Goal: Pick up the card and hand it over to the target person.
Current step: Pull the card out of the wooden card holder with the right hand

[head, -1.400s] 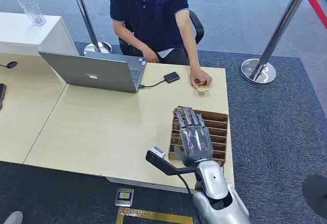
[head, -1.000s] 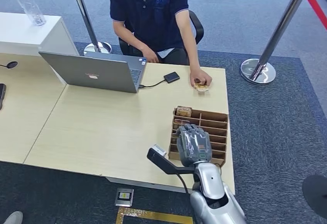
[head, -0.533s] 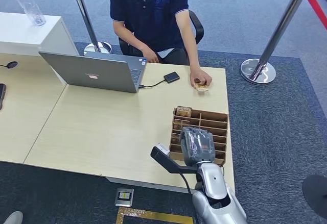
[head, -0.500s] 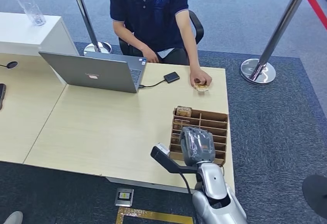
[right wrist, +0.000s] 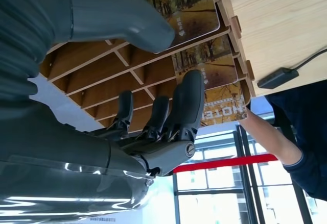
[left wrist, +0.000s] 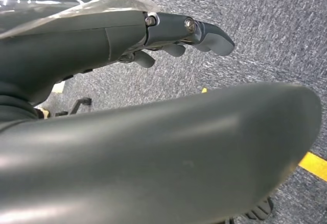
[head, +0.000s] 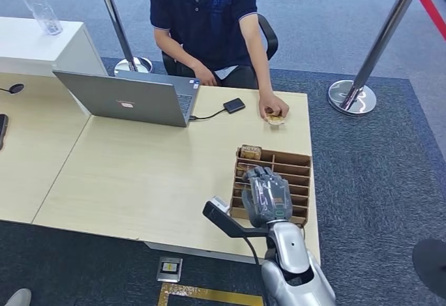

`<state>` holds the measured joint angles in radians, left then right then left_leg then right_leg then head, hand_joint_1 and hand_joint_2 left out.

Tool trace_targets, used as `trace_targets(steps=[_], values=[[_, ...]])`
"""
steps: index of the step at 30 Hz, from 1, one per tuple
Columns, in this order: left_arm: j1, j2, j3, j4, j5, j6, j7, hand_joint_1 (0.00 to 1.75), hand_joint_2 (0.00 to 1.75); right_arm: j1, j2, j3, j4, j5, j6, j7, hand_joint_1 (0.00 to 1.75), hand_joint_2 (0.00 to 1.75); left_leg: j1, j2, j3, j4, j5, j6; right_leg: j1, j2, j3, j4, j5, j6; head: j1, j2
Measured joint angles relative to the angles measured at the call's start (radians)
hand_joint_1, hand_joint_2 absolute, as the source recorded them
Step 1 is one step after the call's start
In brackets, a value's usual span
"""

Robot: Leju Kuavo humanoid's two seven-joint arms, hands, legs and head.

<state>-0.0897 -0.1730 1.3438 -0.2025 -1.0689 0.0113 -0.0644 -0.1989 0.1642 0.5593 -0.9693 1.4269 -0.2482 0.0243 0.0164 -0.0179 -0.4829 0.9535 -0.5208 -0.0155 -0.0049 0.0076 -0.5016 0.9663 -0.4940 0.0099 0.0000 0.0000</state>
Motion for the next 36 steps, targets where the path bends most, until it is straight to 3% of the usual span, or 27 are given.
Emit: trace_targets(steps=[13,22,36], values=[[-0.001,0.002,0.000,0.000,-0.002,0.001,0.007,0.00,0.00,-0.092,0.040,-0.006,0.205,-0.031,-0.024,-0.004,0.95,1.75,0.000,0.001,0.001,0.000,0.000,0.000,0.000,0.001,0.000,0.000,0.000,0.000,0.000,0.000],[-0.003,0.000,0.001,0.001,-0.002,0.005,0.007,0.00,0.00,-0.136,0.061,-0.028,0.286,-0.042,-0.052,-0.001,0.91,1.75,0.000,0.000,0.001,0.000,0.000,0.000,0.000,0.001,0.000,0.000,0.000,0.000,0.000,0.000],[-0.003,-0.002,-0.002,0.001,-0.007,0.009,0.008,0.00,0.00,-0.114,0.040,-0.069,0.259,-0.012,-0.060,0.022,0.86,1.75,0.000,-0.001,0.001,0.000,0.000,0.000,0.000,0.000,0.001,0.000,0.000,0.000,0.000,0.000]])
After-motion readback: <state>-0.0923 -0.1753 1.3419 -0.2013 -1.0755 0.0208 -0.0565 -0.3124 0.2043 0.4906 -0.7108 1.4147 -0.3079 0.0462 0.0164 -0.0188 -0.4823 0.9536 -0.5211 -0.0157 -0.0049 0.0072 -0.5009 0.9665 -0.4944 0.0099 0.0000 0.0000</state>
